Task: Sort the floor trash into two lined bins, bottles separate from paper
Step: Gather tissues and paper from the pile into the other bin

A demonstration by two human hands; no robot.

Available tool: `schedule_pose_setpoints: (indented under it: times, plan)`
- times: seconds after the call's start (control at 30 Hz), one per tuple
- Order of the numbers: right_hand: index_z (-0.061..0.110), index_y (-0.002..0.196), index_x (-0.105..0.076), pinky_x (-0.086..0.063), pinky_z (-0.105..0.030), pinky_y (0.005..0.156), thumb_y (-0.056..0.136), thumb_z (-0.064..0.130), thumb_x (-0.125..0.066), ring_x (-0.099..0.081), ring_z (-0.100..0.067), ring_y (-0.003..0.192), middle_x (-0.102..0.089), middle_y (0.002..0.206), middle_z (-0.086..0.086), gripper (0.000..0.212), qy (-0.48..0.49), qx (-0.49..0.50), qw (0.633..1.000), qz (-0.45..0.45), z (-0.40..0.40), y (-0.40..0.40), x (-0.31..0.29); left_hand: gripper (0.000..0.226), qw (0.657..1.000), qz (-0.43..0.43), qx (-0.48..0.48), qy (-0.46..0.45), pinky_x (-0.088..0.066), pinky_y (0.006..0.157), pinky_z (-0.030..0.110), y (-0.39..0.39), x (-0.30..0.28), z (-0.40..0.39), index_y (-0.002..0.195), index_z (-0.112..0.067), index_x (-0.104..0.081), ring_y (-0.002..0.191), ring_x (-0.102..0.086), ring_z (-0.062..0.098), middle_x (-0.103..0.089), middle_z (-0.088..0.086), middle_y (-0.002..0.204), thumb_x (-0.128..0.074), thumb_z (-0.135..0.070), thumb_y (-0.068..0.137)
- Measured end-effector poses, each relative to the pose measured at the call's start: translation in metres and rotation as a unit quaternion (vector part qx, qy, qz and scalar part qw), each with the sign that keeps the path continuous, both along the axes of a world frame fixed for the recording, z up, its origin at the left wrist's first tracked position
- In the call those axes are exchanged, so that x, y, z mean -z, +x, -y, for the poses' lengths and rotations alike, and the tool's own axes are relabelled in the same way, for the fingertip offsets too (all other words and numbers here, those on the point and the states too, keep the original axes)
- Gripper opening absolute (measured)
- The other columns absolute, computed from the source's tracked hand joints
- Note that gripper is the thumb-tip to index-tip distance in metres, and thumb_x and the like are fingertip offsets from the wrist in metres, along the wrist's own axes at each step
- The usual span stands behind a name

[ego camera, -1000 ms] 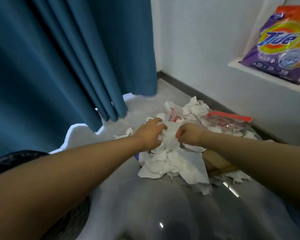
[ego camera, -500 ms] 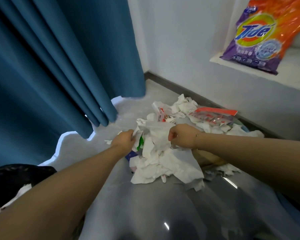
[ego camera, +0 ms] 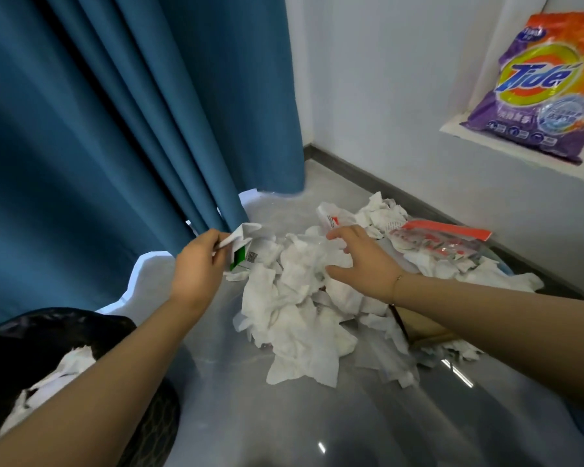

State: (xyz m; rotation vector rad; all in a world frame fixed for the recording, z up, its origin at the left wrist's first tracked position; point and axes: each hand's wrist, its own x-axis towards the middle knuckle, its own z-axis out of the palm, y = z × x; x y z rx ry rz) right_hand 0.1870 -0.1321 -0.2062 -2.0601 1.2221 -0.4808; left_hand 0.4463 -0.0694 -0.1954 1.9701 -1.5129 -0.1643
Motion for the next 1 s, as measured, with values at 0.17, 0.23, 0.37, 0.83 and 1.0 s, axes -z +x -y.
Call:
schedule_pose_setpoints:
  times: [0.17, 0.23, 0.37, 0.83, 1.0]
  plan:
    - [0.022, 0.140, -0.033, -0.034, -0.034, 0.108, 0.085, 0.029, -0.066, -0.035, -0.021, 0.130, -0.029, 0.147, -0.003, 0.065, 0.007, -0.019, 1.000, 0.004, -0.001, 0.018, -0.001, 0.015, 0.997, -0.032, 0.033, -0.059, -0.050, 0.079, 0.038, -0.008, 0.006, -0.009, 0.099, -0.016, -0.065, 0.092, -0.059, 0.018, -0.066, -0.004, 0.101, -0.054, -0.010, 0.091]
    - [0.023, 0.142, -0.032, -0.034, -0.036, 0.108, 0.086, 0.033, -0.064, -0.036, -0.022, 0.131, -0.033, 0.147, -0.003, 0.065, 0.008, -0.009, 1.000, -0.022, 0.003, 0.024, -0.003, 0.019, 0.994, -0.031, 0.044, -0.090, -0.050, 0.086, 0.041, -0.014, 0.004, -0.010, 0.103, -0.013, -0.066, 0.100, -0.058, 0.017, -0.066, -0.005, 0.109, -0.056, -0.005, 0.089]
    - [0.021, 0.141, -0.037, -0.030, -0.036, 0.105, 0.087, 0.045, -0.057, -0.034, -0.025, 0.130, -0.041, 0.143, -0.004, 0.062, -0.114, 0.050, 0.986, -0.111, 0.017, 0.031, -0.016, 0.017, 0.981, -0.042, 0.085, -0.169, -0.048, 0.090, 0.035, -0.023, -0.006, -0.011, 0.096, -0.010, -0.066, 0.105, -0.055, 0.008, -0.060, -0.011, 0.115, -0.057, 0.001, 0.087]
    - [0.019, 0.063, -0.049, -0.031, -0.033, 0.095, 0.091, 0.031, -0.053, -0.047, -0.018, 0.071, -0.048, 0.059, 0.004, 0.031, -0.202, 0.045, 0.970, -0.124, 0.035, 0.011, -0.040, 0.011, 0.958, 0.025, 0.233, -0.166, -0.034, 0.104, 0.024, -0.051, -0.007, -0.029, 0.094, -0.012, -0.069, 0.122, -0.047, 0.018, -0.053, -0.002, 0.133, -0.064, -0.016, 0.085]
    - [0.011, 0.053, -0.051, -0.030, -0.028, 0.049, 0.088, 0.016, -0.058, -0.033, -0.010, 0.044, -0.039, 0.042, 0.004, 0.036, -0.169, 0.081, 0.981, 0.049, 0.027, -0.012, -0.052, 0.016, 0.937, -0.265, 0.210, -0.085, -0.045, 0.095, 0.024, -0.074, -0.022, -0.040, 0.089, -0.012, -0.061, 0.104, -0.059, 0.004, -0.066, -0.009, 0.104, -0.069, -0.025, 0.084]
